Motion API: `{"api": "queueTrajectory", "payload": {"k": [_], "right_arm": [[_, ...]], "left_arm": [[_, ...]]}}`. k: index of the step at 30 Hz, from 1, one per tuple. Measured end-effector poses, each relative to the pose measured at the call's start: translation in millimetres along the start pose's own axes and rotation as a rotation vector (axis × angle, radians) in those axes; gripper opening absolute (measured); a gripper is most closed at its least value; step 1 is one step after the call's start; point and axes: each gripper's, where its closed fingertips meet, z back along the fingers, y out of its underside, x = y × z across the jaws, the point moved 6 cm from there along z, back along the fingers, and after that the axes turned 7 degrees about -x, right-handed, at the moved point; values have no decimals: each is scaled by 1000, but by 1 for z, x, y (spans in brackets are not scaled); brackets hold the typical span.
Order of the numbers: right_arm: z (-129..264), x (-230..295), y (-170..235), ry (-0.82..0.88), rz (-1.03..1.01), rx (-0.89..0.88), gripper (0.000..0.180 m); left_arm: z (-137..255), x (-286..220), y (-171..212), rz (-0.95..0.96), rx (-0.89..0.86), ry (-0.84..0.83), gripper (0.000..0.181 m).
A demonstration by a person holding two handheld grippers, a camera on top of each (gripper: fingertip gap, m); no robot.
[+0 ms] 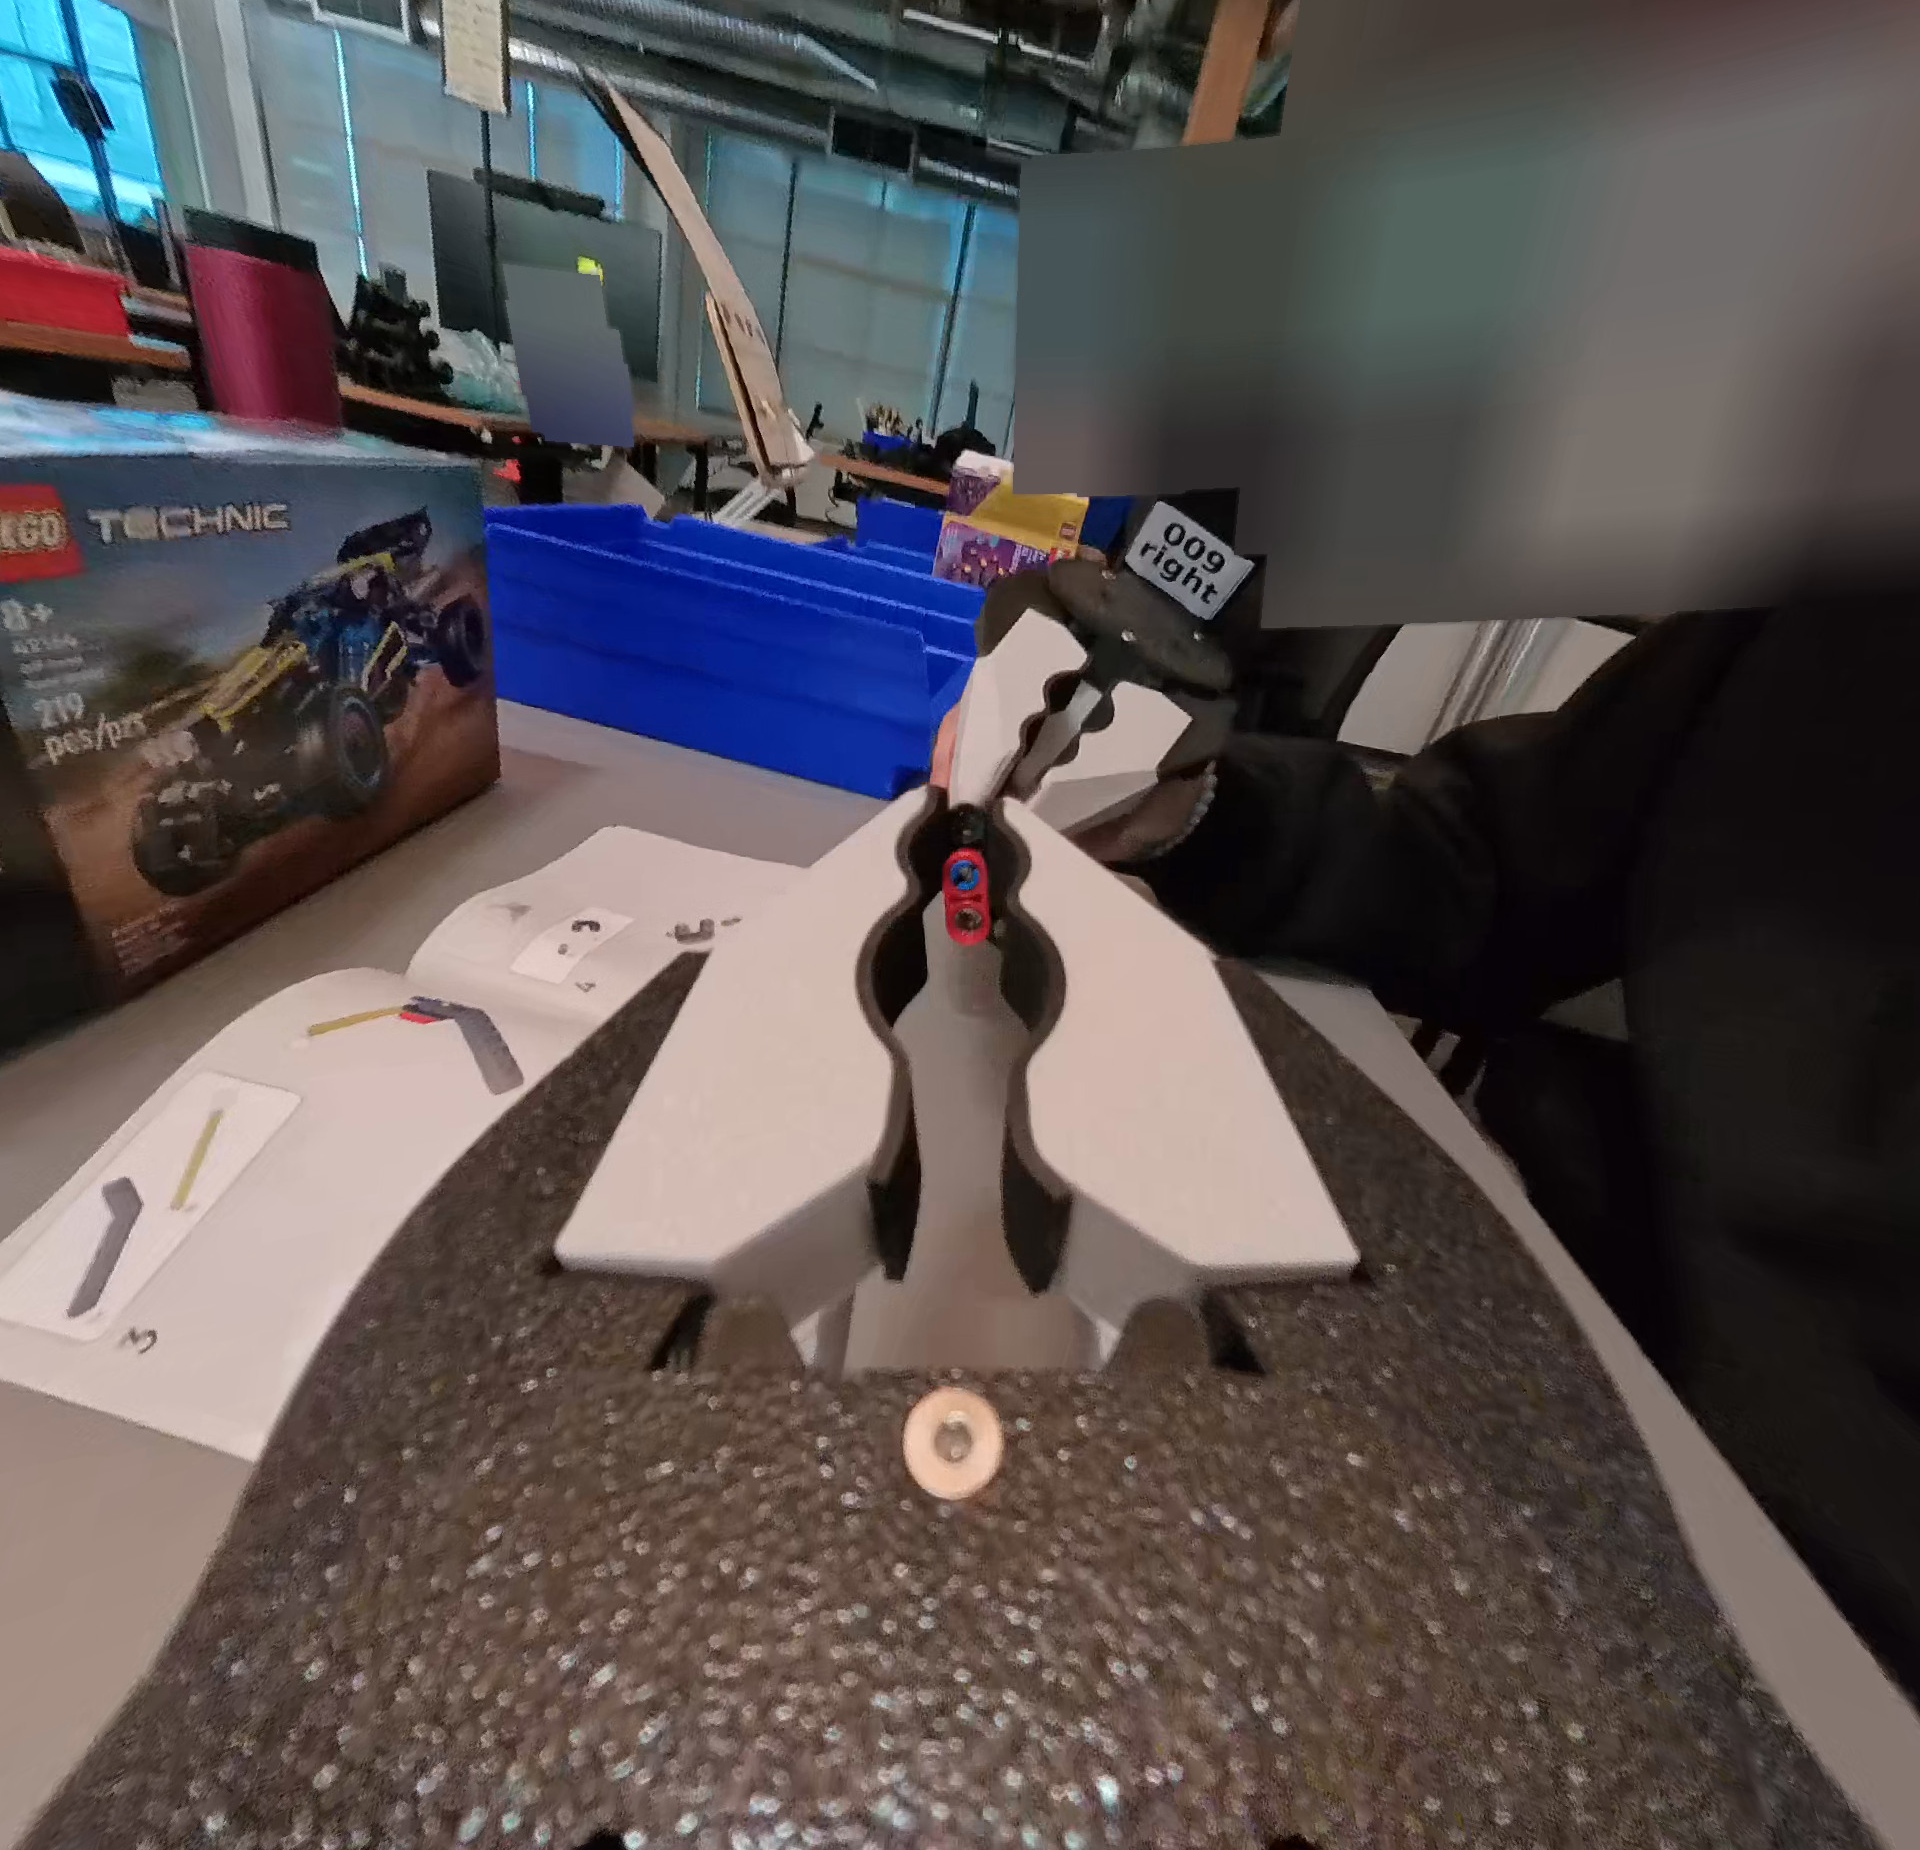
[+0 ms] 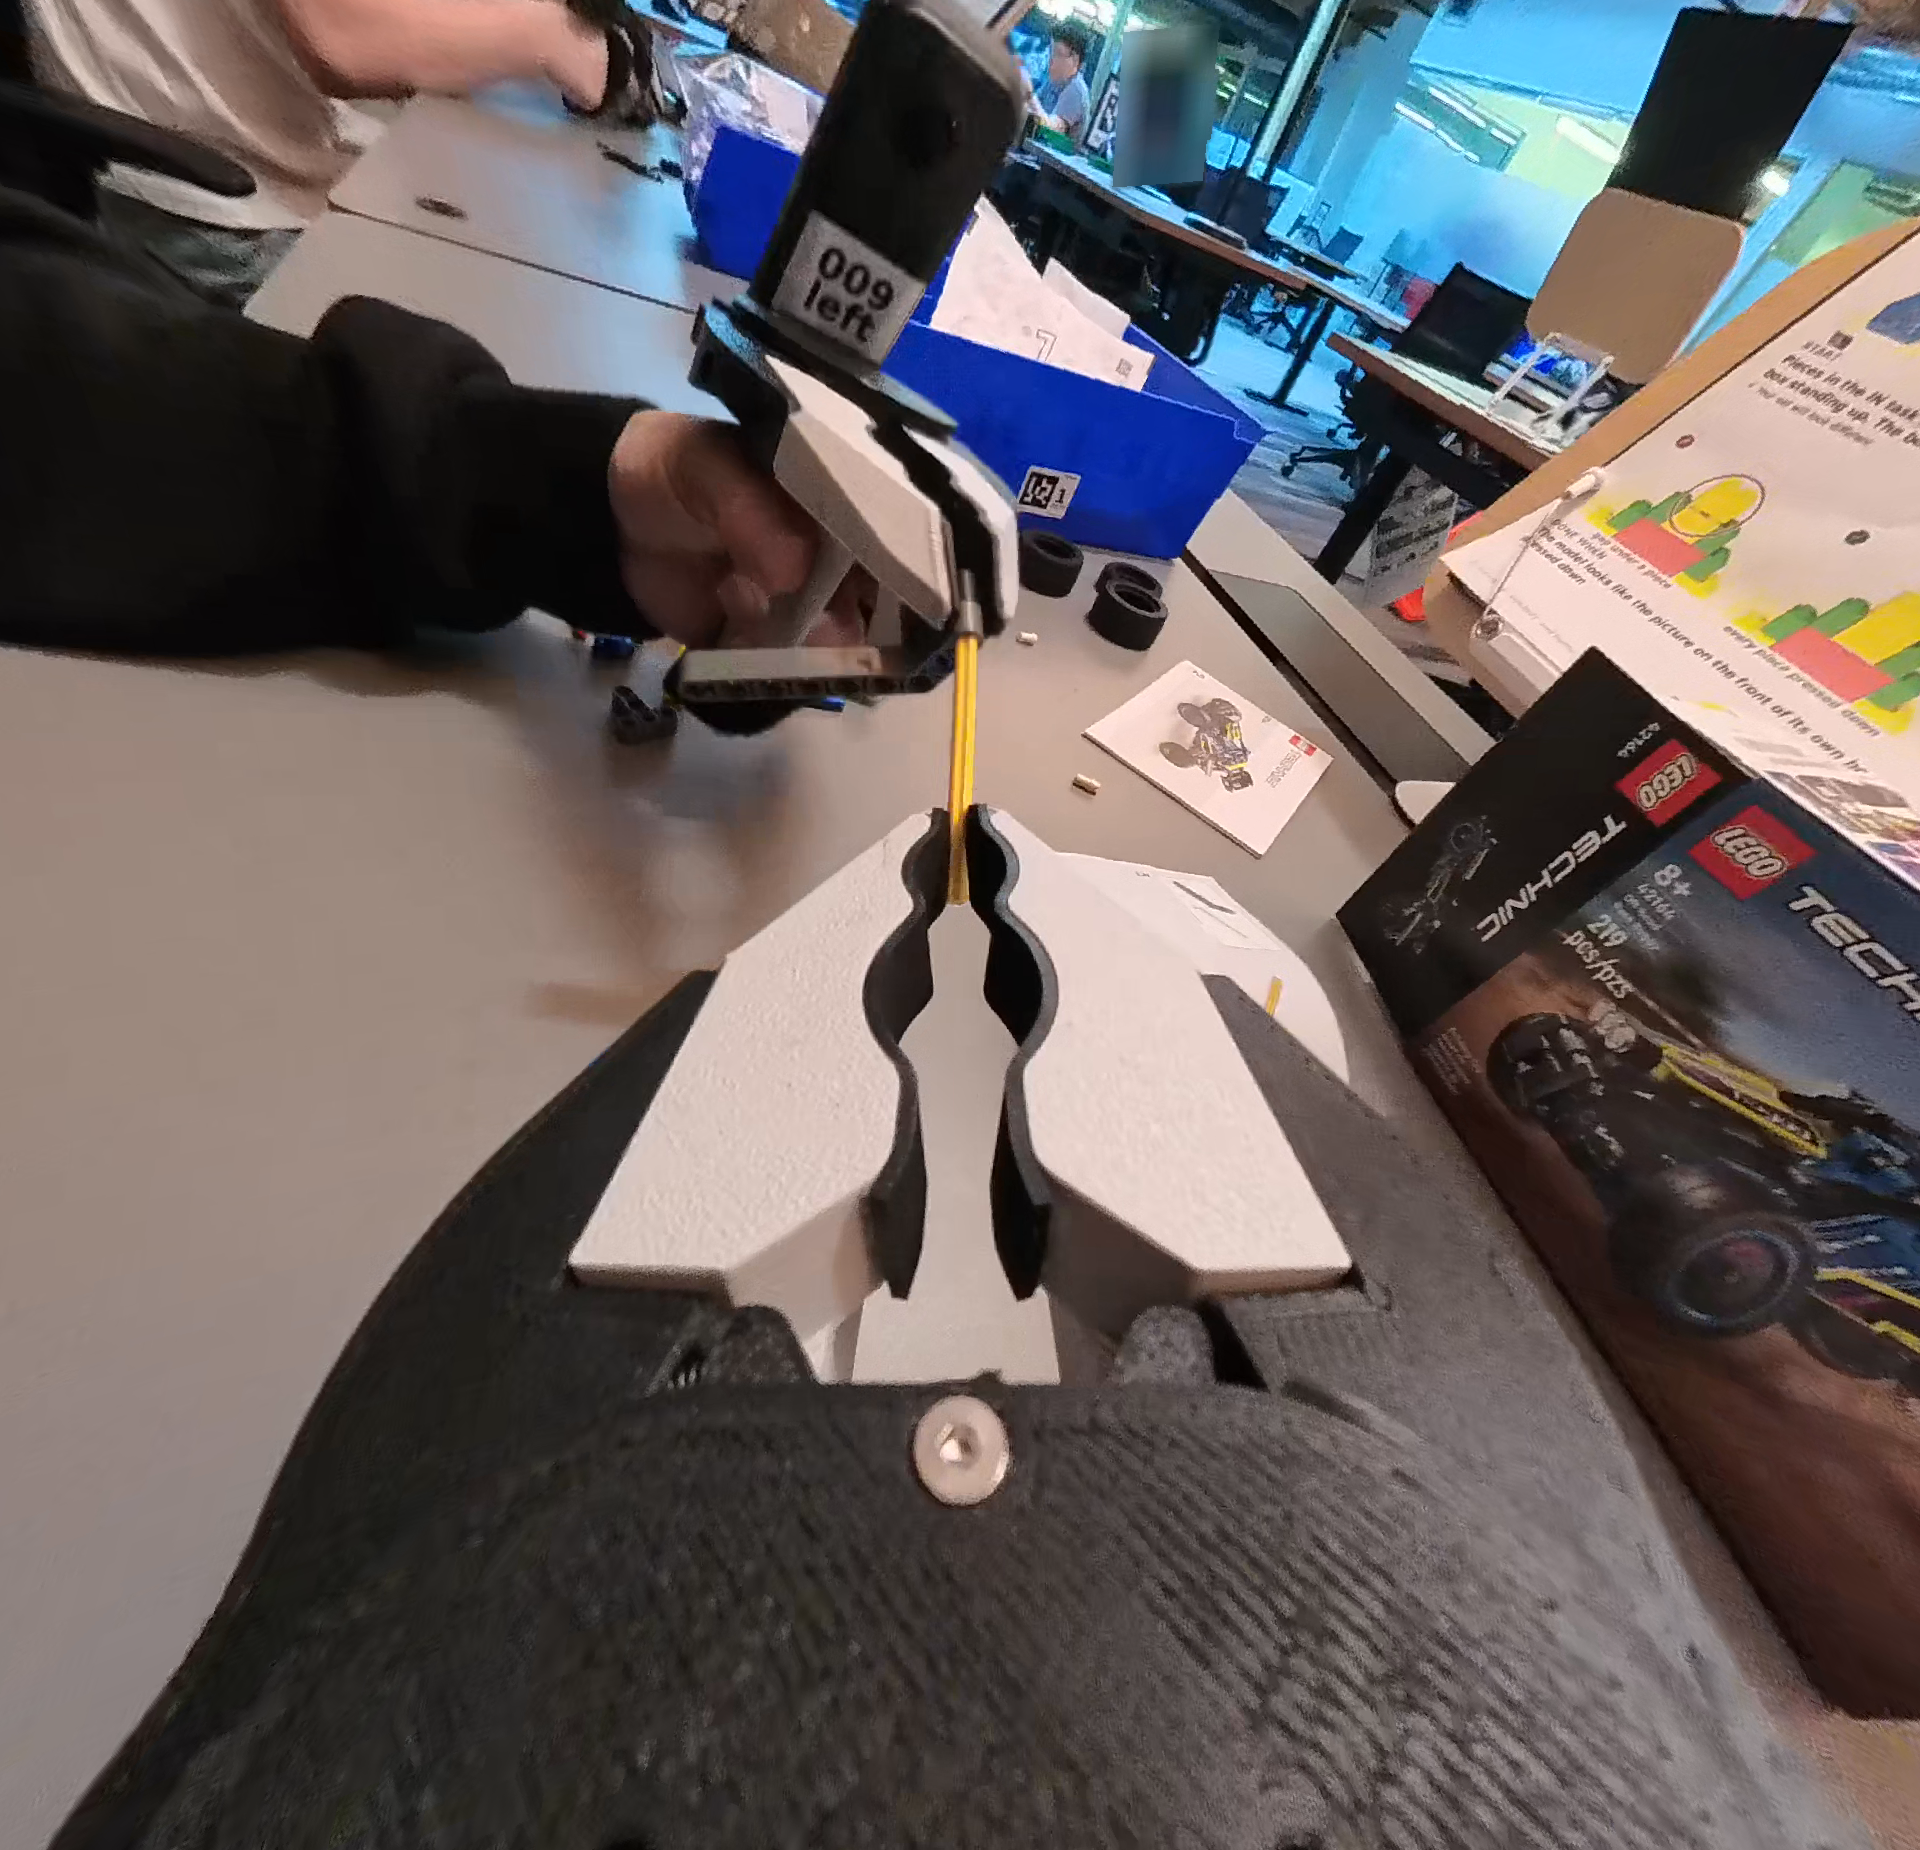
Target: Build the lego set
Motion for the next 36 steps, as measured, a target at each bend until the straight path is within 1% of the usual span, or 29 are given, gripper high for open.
{"api": "queueTrajectory", "payload": {"k": [2, 4, 6, 8, 13, 16, 19, 21, 23, 24, 27, 28, 30, 32, 33, 34, 36], "right_arm": [[-2, 1, 2, -13, -35, -2, 2], [-6, 3, 4, -29, -75, -14, 2], [-6, 2, 8, -26, -85, -5, 2], [-3, -2, 5, -17, -99, -39, 2], [-1, -2, 1, -12, -83, -73, 2], [4, -5, -3, -12, -93, -117, 2], [4, -4, -3, -7, -63, -107, 2], [3, -3, -2, -7, -55, -107, 2], [1, -3, 5, -9, -10, -29, 2], [0, -2, 12, -30, 7, 31, 1], [-5, 5, 38, -124, -72, 220, 2], [-7, 7, 46, -146, -109, 260, 2], [-10, 12, 60, -206, -179, 336, 2], [-10, 14, 70, -211, -190, 395, 2], [-9, 19, 74, -260, -214, 435, 2], [-10, 20, 77, -265, -219, 462, 2], [-10, 21, 77, -255, -173, 461, 2]], "left_arm": [[-1, -3, -2, -65, -8, 11, 5], [-2, -8, -3, -83, -8, 38, 5], [-2, -6, -2, -109, 27, 11, 5], [0, -5, -3, -139, 49, -7, 5], [2, -5, -3, -105, 43, 1, 5], [1, -2, -1, -28, 45, 6, 5], [0, 0, -1, 31, 6, 14, 5], [1, 1, 0, 46, 15, 13, 5], [2, 4, 7, 22, 94, -15, 5], [3, 5, 13, 10, 168, -30, 5], [10, 13, 32, -76, 406, -106, 5], [11, 13, 37, -84, 453, -108, 5], [9, 11, 41, -74, 471, -84, 5], [7, 9, 41, -65, 465, -69, 5], [7, 9, 42, -66, 474, -67, 5], [7, 8, 42, -67, 479, -63, 5], [7, 8, 43, -58, 480, -59, 5]]}}
